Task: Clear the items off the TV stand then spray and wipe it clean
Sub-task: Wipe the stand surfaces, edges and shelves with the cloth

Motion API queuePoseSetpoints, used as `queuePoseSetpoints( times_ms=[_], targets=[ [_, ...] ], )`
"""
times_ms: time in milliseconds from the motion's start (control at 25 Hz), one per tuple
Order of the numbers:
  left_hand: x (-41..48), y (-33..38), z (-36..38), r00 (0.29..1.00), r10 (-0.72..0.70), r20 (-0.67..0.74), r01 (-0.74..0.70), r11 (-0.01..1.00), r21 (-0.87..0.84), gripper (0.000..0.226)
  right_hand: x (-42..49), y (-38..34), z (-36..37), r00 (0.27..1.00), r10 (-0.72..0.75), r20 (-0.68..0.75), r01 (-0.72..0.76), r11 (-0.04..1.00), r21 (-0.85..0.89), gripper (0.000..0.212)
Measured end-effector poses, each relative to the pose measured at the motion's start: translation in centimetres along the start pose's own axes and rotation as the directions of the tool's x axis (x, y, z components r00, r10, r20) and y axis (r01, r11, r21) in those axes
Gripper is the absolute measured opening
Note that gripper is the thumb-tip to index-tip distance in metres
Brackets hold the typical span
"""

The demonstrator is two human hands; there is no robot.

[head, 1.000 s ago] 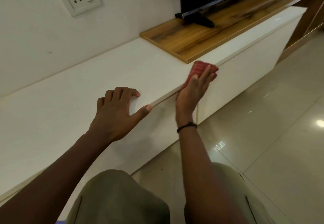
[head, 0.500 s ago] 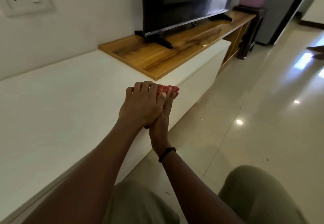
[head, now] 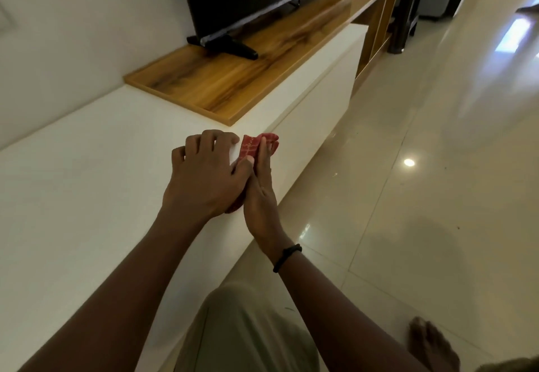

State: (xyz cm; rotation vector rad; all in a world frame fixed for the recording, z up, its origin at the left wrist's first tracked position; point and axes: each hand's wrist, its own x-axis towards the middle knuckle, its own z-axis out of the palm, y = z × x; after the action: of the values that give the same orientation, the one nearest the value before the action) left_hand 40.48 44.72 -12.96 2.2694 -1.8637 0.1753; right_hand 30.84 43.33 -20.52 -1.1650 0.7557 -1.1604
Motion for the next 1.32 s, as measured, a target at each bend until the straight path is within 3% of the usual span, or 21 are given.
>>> queuePoseSetpoints(
  times_ms=[160,360,440,520,600,680,720,760,840,920,960,1000,1120,1240,1320],
  targets=[
    [0.8,0.6,-0.4,0.997,-0.024,-0.075,0.03,0.997,0.07,0.049,1.0,0.9,0.4,0.999,-0.032,-0.02,0.028,0.987,-0.16,0.053],
    [4.6,3.1,0.5,0.996,0.038,-0.082,-0.035,0.999,0.035,0.039,3.5,3.4,0.9,0.95,-0.189,-0.25,0.131,0.964,-0.23,0.052],
    [4.7,2.7,1.4,0.994,0.07,-0.08,-0.065,0.996,0.066,0.041,3.7,6.2,0.7,0.927,-0.04,-0.372,-0.013,0.99,-0.139,0.054],
    [4.5,2.2,1.5,0.995,0.063,-0.074,-0.06,0.997,0.038,0.043,2.7,9.6,0.0,0.883,0.197,-0.427,-0.221,0.975,-0.008,0.055],
    [4.5,2.2,1.3,0.996,0.059,-0.073,-0.058,0.998,0.023,0.043,1.6,12.9,-1.3,0.781,0.485,-0.394,-0.455,0.873,0.173,0.054],
    [4.5,2.3,1.1,0.995,0.059,-0.075,-0.058,0.998,0.02,0.043,1.4,14.1,-2.2,0.629,0.728,-0.273,-0.615,0.68,0.399,0.056],
    [4.5,2.4,1.1,0.996,0.059,-0.074,-0.058,0.998,0.014,0.043,2.0,13.7,-2.7,0.584,0.778,-0.231,-0.643,0.617,0.453,0.057],
    [4.4,2.4,1.2,0.996,0.057,-0.075,-0.056,0.998,0.008,0.042,2.8,12.9,-3.0,0.596,0.77,-0.229,-0.636,0.626,0.451,0.058],
    [4.5,2.3,1.3,0.995,0.057,-0.08,-0.057,0.998,0.003,0.042,4.4,9.7,-2.5,0.69,0.649,-0.319,-0.519,0.752,0.407,0.054],
    [4.7,2.3,1.3,0.996,0.043,-0.078,-0.045,0.999,-0.018,0.046,5.5,6.2,-1.0,0.858,0.308,-0.411,-0.253,0.95,0.185,0.052],
    [4.8,2.3,1.3,0.997,0.033,-0.075,-0.036,0.999,-0.037,0.05,5.3,4.3,0.3,0.911,0.114,-0.397,-0.105,0.994,0.044,0.054],
    [4.8,2.3,1.3,0.997,0.024,-0.071,-0.028,0.998,-0.06,0.056,4.9,2.8,1.6,0.926,-0.016,-0.376,0.008,1.0,-0.023,0.056],
    [4.9,2.5,0.9,0.997,-0.04,-0.064,0.031,0.99,-0.136,0.075,3.7,1.0,3.6,0.906,-0.227,-0.358,0.234,0.972,-0.024,0.051],
    [4.8,2.8,0.8,0.998,-0.025,-0.057,0.019,0.995,-0.099,0.074,4.9,2.1,2.0,0.892,-0.329,-0.31,0.285,0.942,-0.18,0.052],
    [4.6,2.6,0.9,0.998,0.007,-0.062,-0.012,0.997,-0.078,0.068,7.1,3.4,0.0,0.891,-0.276,-0.361,0.224,0.958,-0.179,0.054]
  ],
)
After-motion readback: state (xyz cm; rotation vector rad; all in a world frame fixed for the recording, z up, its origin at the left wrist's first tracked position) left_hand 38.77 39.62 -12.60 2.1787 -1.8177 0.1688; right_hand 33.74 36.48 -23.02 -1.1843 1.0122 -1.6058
